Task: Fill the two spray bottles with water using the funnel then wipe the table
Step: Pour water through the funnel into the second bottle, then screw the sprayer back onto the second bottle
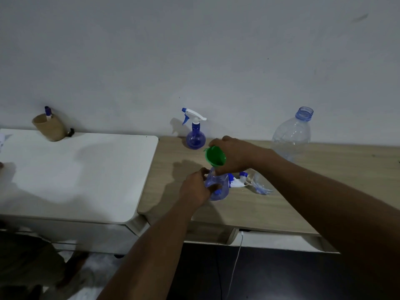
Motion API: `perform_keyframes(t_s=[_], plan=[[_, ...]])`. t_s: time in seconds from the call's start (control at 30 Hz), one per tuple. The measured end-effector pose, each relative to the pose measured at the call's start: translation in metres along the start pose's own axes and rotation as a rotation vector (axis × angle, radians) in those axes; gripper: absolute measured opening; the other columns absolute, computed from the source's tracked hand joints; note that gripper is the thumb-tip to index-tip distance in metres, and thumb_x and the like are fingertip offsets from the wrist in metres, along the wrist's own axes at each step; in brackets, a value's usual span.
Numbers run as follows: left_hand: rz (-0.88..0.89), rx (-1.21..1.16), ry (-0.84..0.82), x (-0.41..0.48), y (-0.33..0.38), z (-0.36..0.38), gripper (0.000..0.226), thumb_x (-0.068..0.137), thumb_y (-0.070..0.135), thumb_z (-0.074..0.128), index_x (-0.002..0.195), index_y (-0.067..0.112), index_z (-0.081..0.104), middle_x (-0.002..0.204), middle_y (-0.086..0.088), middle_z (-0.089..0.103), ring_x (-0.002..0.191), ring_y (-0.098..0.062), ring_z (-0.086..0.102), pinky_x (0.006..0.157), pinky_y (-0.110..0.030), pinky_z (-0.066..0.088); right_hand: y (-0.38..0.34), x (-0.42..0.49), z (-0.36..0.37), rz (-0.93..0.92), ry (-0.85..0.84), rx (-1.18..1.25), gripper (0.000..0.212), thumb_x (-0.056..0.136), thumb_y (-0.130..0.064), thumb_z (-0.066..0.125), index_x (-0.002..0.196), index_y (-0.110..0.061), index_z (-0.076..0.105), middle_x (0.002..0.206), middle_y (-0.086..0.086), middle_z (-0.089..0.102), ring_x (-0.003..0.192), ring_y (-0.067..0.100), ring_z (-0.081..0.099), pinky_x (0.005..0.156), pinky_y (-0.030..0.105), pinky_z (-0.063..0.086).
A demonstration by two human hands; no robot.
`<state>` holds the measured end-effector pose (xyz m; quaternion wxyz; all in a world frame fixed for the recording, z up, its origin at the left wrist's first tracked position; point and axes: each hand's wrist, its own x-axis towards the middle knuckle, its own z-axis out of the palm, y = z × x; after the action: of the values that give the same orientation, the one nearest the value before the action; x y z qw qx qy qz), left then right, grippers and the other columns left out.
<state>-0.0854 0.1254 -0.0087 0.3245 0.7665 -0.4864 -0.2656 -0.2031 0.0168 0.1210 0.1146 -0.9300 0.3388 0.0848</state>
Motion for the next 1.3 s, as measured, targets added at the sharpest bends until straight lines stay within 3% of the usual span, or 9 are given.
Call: perform_keyframes(t_s=[0.07, 0.23, 0.43, 0.57, 0.7, 0.87, 0.97, 1.13, 1.3], plan=[[0.012, 0.015, -0.011, 0.000, -0.001, 0.000, 0.050, 0.076, 0.043, 0.082, 0.116, 0.022, 0.061, 0.099, 0.001, 0.070, 0.087, -0.019, 0.067, 0.079, -0.034, 0.053, 0.002, 0.007, -0.005, 0.004, -0.043, 0.026, 0.090, 0.072, -0.051, 0.079, 0.146, -0.027, 0.033, 0.132, 0.007, 0.049, 0.113, 0.026, 0.054, 0.087, 0.035, 0.048], [0.042, 0.070, -0.026, 0.001, -0.002, -0.003, 0.058, 0.079, 0.049, 0.078, 0.124, 0.020, 0.058, 0.107, 0.000, 0.071, 0.093, -0.020, 0.068, 0.085, -0.038, 0.056, 0.004, 0.010, -0.017, -0.030, -0.075, -0.038, 0.092, 0.071, -0.050, 0.081, 0.147, -0.036, 0.031, 0.127, 0.005, 0.052, 0.114, 0.026, 0.051, 0.090, 0.037, 0.047], [0.034, 0.079, -0.037, 0.000, -0.004, -0.007, 0.051, 0.079, 0.052, 0.075, 0.118, 0.024, 0.057, 0.105, 0.003, 0.069, 0.092, -0.017, 0.066, 0.084, -0.038, 0.055, 0.025, 0.000, -0.022, 0.006, -0.038, 0.160, 0.086, 0.066, -0.033, 0.086, 0.133, -0.028, 0.032, 0.116, 0.002, 0.048, 0.099, 0.023, 0.054, 0.077, 0.035, 0.052], [0.049, 0.072, 0.005, -0.002, -0.006, -0.011, 0.048, 0.079, 0.051, 0.075, 0.116, 0.026, 0.060, 0.104, 0.005, 0.070, 0.091, -0.016, 0.066, 0.080, -0.033, 0.053, 0.039, -0.015, -0.001, 0.010, 0.051, 0.374, 0.085, 0.072, -0.029, 0.083, 0.139, -0.032, 0.031, 0.112, 0.008, 0.057, 0.097, 0.026, 0.060, 0.085, 0.040, 0.055], [0.052, 0.063, 0.024, -0.003, -0.009, -0.012, 0.048, 0.077, 0.045, 0.078, 0.116, 0.025, 0.060, 0.107, 0.004, 0.071, 0.095, -0.018, 0.067, 0.083, -0.037, 0.055, 0.049, -0.035, 0.044, 0.139, 0.225, 0.733, 0.051, 0.073, -0.021, 0.085, 0.115, -0.021, 0.057, 0.105, 0.004, 0.065, 0.089, 0.022, 0.069, 0.078, 0.032, 0.058], [0.056, 0.056, 0.072, -0.005, -0.011, -0.009, 0.050, 0.074, 0.047, 0.079, 0.115, 0.023, 0.062, 0.105, 0.001, 0.072, 0.090, -0.017, 0.067, 0.077, -0.032, 0.054, 0.046, -0.054, 0.116, 0.327, 0.419, 1.096, 0.054, 0.066, -0.011, 0.091, 0.102, -0.008, 0.051, 0.101, 0.003, 0.057, 0.089, 0.019, 0.058, 0.074, 0.031, 0.054], [0.045, 0.049, 0.074, -0.005, -0.012, -0.010, 0.052, 0.075, 0.048, 0.080, 0.117, 0.024, 0.061, 0.105, 0.001, 0.072, 0.089, -0.015, 0.066, 0.077, -0.031, 0.054, 0.041, -0.064, 0.156, 0.371, 0.404, 1.036, 0.057, 0.067, -0.022, 0.091, 0.103, -0.013, 0.049, 0.105, -0.001, 0.056, 0.098, 0.023, 0.059, 0.081, 0.039, 0.057], [0.047, 0.050, 0.055, -0.006, -0.011, -0.013, 0.054, 0.077, 0.047, 0.079, 0.121, 0.021, 0.060, 0.108, 0.001, 0.070, 0.090, -0.013, 0.065, 0.079, -0.032, 0.054, 0.036, -0.065, 0.196, 0.419, 0.368, 0.784, 0.062, 0.065, -0.041, 0.090, 0.107, -0.027, 0.045, 0.106, -0.007, 0.056, 0.096, 0.015, 0.057, 0.074, 0.023, 0.046], [0.052, 0.047, 0.061, -0.006, -0.011, -0.014, 0.053, 0.077, 0.048, 0.080, 0.119, 0.021, 0.061, 0.105, 0.000, 0.071, 0.086, -0.015, 0.066, 0.078, -0.034, 0.055, 0.041, -0.059, 0.208, 0.484, 0.329, 0.535, 0.071, 0.059, -0.055, 0.088, 0.109, -0.029, 0.045, 0.114, -0.002, 0.063, 0.102, 0.020, 0.061, 0.087, 0.038, 0.051]])
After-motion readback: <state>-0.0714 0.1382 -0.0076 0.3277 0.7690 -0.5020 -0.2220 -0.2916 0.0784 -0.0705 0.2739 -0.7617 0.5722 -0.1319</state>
